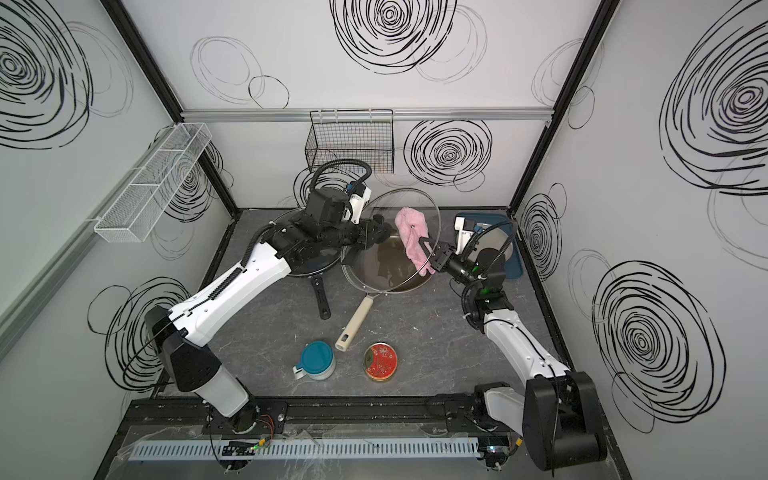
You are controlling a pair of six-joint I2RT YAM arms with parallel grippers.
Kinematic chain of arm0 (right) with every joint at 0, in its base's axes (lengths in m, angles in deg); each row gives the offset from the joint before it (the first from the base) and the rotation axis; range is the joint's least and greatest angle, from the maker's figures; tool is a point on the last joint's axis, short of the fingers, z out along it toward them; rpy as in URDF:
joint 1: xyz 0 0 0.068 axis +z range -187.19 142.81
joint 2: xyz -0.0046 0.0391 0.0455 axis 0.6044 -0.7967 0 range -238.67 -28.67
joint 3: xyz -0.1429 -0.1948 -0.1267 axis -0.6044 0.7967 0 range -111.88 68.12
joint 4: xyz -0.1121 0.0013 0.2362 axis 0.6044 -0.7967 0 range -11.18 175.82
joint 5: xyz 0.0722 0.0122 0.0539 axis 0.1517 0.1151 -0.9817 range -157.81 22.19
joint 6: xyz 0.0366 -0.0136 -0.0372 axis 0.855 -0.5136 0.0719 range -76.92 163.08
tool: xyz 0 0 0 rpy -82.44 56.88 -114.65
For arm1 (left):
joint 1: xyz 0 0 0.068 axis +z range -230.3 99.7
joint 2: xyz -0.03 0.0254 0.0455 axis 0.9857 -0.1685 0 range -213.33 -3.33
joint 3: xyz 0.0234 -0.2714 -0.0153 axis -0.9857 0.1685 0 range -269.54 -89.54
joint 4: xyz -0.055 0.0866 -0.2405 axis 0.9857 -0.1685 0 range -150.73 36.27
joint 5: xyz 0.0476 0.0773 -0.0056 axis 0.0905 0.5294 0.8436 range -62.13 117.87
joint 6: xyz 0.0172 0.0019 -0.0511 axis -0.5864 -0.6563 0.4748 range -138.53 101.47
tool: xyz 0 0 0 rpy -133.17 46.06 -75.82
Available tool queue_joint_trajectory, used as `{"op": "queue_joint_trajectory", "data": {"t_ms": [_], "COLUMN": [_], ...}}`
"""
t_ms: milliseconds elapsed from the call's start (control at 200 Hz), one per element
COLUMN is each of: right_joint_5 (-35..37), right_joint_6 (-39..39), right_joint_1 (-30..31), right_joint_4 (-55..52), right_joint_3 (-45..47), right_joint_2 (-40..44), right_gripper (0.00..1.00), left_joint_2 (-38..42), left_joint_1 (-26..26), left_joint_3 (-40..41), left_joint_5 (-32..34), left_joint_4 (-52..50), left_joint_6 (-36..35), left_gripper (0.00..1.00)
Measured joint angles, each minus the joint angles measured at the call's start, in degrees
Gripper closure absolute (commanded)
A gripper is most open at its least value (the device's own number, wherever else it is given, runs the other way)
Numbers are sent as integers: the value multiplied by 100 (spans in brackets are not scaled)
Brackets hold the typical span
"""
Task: Wipe the pot lid with a cloth
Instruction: Wipe the pot lid.
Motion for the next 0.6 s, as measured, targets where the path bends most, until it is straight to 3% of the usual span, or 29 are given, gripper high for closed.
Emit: {"op": "queue_joint_trajectory", "data": {"t_ms": [600], "right_joint_5": [-35], "right_joint_6": [37], "right_joint_1": [739], "right_joint_4": [529], "right_joint_3": [-1106], "right_joint_2": [-1714], "right_gripper": [100], "left_joint_2": [0], "left_joint_1": [-55], "left_joint_3": [-153], "left_joint_5": [-109], "left_joint_4": [177], "left_joint_6": [345], "left_gripper": [100]}}
